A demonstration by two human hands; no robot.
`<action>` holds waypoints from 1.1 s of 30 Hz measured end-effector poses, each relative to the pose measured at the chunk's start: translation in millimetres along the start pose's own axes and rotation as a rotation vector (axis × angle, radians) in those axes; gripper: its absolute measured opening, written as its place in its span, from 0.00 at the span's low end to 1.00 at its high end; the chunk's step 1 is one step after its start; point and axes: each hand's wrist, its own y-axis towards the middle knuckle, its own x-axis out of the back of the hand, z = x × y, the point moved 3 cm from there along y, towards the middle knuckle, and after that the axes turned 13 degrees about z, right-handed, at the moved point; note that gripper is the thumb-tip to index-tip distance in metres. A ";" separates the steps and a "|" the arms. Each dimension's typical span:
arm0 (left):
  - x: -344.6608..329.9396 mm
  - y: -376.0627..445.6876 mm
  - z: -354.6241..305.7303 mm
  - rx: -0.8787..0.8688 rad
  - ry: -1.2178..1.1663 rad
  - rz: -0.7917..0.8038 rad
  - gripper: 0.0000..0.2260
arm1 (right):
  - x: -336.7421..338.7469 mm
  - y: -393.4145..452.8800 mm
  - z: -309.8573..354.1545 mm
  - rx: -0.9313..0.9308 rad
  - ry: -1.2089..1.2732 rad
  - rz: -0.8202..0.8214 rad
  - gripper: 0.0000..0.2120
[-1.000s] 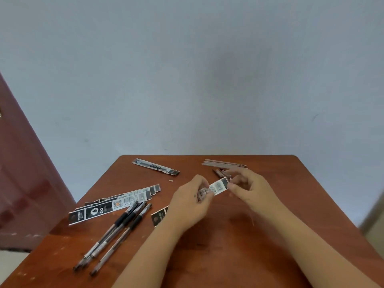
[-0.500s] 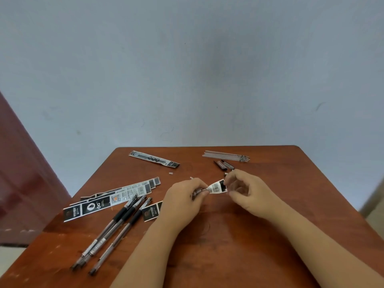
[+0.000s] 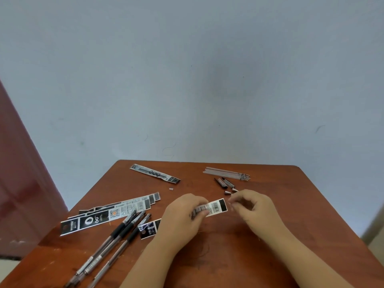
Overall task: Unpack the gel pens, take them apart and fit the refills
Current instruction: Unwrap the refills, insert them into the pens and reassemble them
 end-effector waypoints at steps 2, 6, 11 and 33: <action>1.2 -0.1 0.7 0.000 -0.024 -0.021 0.07 | 1.5 0.3 -0.5 0.020 -0.070 -0.013 0.22; -0.3 0.2 -0.6 -0.030 -0.052 -0.009 0.09 | -1.2 0.3 0.2 0.015 -0.064 0.068 0.12; -2.5 -1.1 -1.4 -0.093 -0.057 0.004 0.14 | 0.3 -0.8 3.0 -0.051 0.166 0.156 0.14; 22.2 -5.8 4.6 0.091 0.081 -0.206 0.07 | 33.9 -5.8 7.7 -0.113 0.289 -0.143 0.10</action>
